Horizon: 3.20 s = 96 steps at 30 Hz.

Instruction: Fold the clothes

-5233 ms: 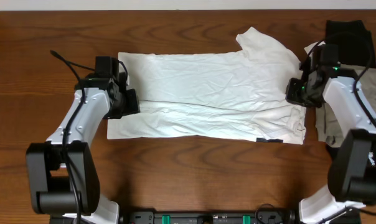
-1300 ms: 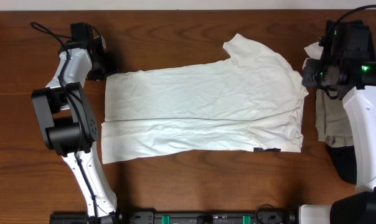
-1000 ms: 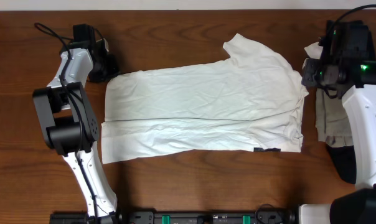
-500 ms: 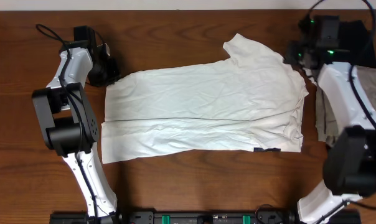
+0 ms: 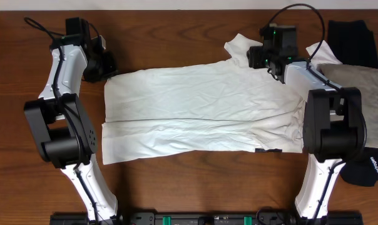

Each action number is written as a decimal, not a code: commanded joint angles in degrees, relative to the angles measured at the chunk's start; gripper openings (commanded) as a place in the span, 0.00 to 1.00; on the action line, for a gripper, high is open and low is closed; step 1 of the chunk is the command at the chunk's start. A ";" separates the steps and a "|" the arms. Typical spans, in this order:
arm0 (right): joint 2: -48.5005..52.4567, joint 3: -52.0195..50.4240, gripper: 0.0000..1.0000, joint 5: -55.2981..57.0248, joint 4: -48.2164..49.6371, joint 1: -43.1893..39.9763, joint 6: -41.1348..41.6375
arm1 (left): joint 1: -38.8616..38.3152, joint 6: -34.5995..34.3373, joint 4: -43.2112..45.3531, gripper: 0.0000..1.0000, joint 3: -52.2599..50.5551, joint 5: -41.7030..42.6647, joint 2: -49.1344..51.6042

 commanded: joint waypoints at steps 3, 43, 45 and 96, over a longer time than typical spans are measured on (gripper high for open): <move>-0.22 0.94 0.64 2.23 1.42 -0.59 -0.52 | -0.22 1.18 -0.22 0.06 -0.20 -0.09 -0.26; 9.33 4.28 0.02 2.58 8.37 -1.70 1.70 | -0.22 1.18 -0.52 0.06 -0.55 -0.11 -0.22; 8.90 6.03 0.01 2.58 4.90 -1.70 1.70 | -0.22 1.18 -0.52 0.06 -0.55 -0.11 -0.22; -14.12 9.49 0.01 7.41 -53.20 -8.46 2.54 | 4.31 0.26 -26.14 0.06 -0.55 -3.21 -7.87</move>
